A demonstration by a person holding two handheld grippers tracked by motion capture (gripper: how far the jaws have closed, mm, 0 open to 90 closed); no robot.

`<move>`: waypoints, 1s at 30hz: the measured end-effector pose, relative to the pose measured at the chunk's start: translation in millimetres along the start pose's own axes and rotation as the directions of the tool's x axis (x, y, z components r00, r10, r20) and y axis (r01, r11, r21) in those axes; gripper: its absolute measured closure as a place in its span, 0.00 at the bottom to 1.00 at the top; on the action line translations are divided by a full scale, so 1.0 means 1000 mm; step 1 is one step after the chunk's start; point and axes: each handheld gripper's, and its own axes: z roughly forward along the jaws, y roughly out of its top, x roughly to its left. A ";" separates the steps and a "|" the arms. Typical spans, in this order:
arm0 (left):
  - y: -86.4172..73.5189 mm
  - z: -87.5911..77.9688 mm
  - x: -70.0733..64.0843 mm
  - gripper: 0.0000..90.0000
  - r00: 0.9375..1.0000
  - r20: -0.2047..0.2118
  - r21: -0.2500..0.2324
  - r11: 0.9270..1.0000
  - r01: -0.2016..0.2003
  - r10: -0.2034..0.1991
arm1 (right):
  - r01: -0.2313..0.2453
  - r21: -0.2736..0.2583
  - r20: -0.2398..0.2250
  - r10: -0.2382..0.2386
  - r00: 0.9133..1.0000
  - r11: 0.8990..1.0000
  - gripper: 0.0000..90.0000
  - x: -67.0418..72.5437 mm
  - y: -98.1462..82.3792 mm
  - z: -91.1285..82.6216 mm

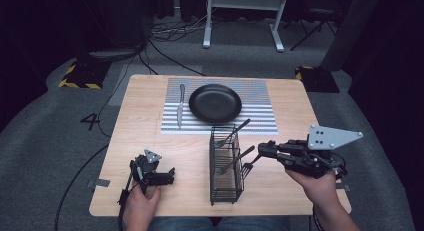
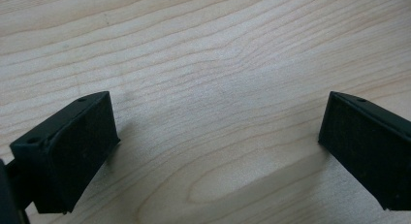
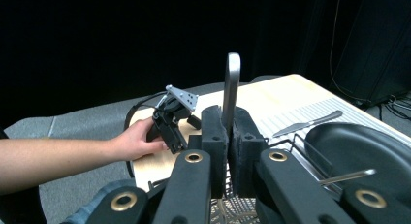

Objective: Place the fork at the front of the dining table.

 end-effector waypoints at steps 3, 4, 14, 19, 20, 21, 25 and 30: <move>0.000 0.000 0.000 0.00 1.000 0.000 0.000 1.000 -0.001 0.001 | -0.004 -0.005 0.015 0.005 1.000 1.000 0.96 -0.003 0.002 -0.008; 0.000 0.000 0.000 0.00 1.000 0.000 0.000 1.000 0.000 0.000 | -0.006 -0.005 0.020 0.006 1.000 1.000 0.96 -0.004 0.002 -0.011; 0.000 0.000 0.000 0.00 1.000 0.000 0.000 1.000 0.000 0.000 | -0.058 0.032 0.071 0.056 0.996 0.998 0.96 -0.021 -0.015 -0.026; 0.000 0.000 0.000 0.00 1.000 0.000 0.000 1.000 0.000 0.000 | -0.091 0.056 0.090 0.086 0.992 0.994 0.96 -0.031 -0.026 -0.026; 0.000 0.000 0.000 0.00 1.000 0.000 0.000 1.000 0.000 0.000 | -0.101 0.062 0.092 0.095 0.991 0.993 0.96 -0.033 -0.029 -0.026; 0.000 0.000 0.000 0.00 1.000 0.000 0.000 1.000 0.000 0.000 | -0.111 0.068 0.094 0.105 0.990 0.991 0.96 -0.036 -0.033 -0.026; 0.000 0.000 0.000 0.00 1.000 0.000 0.000 1.000 0.000 0.000 | -0.149 0.087 0.101 0.140 0.985 0.985 0.96 -0.045 -0.045 -0.023; 0.000 0.000 0.000 0.00 1.000 0.000 0.000 1.000 0.000 0.000 | -0.190 0.098 0.102 0.180 0.978 0.977 0.96 -0.051 -0.060 -0.019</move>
